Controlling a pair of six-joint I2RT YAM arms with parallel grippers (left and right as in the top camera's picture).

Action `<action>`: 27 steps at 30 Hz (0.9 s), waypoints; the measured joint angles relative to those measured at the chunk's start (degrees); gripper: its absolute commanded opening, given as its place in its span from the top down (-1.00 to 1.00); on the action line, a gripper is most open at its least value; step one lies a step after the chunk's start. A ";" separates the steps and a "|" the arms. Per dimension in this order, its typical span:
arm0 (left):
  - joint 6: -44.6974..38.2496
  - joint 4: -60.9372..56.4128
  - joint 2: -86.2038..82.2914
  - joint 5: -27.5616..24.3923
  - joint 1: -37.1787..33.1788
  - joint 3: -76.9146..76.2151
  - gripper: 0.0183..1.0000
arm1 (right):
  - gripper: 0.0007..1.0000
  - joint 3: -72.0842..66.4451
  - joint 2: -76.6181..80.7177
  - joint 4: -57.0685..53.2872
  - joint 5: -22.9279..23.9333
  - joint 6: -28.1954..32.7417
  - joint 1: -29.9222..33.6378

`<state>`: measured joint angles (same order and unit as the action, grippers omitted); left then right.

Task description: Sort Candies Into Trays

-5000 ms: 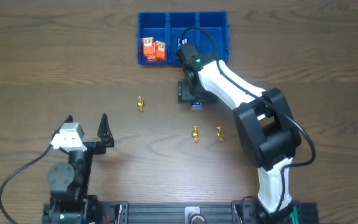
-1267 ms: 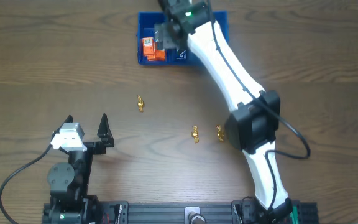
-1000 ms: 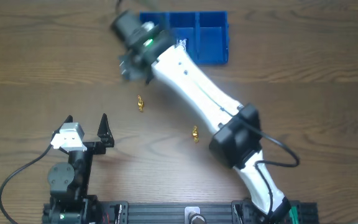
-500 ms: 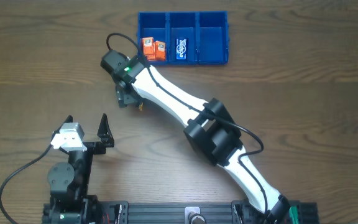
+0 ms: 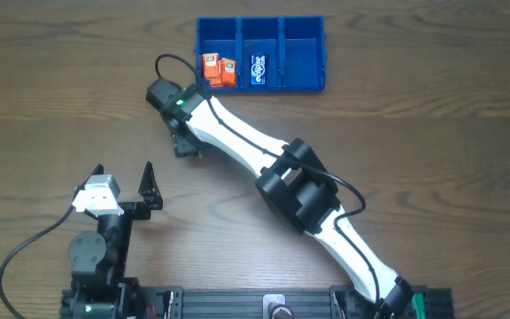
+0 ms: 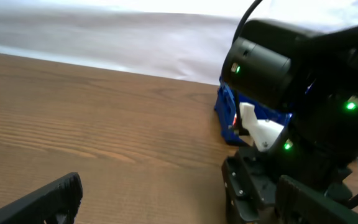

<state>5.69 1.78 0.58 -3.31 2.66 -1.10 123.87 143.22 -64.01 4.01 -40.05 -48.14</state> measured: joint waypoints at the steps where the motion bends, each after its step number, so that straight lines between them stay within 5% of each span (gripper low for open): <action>1: 0.00 -0.02 0.00 0.00 0.00 0.00 -1.00 | -0.15 0.00 0.00 0.02 0.04 -0.04 0.00; 9: 0.00 -0.02 0.00 0.00 0.00 0.00 -1.00 | 0.45 0.00 0.00 -0.17 -0.63 -0.46 0.00; 27: 0.00 -0.02 0.00 0.00 0.00 0.00 -1.00 | 0.63 -0.59 -2.93 -3.45 0.61 0.04 1.97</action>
<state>5.69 1.76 0.58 -3.31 2.66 -1.10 123.28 140.29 -67.46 4.62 -40.01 -46.17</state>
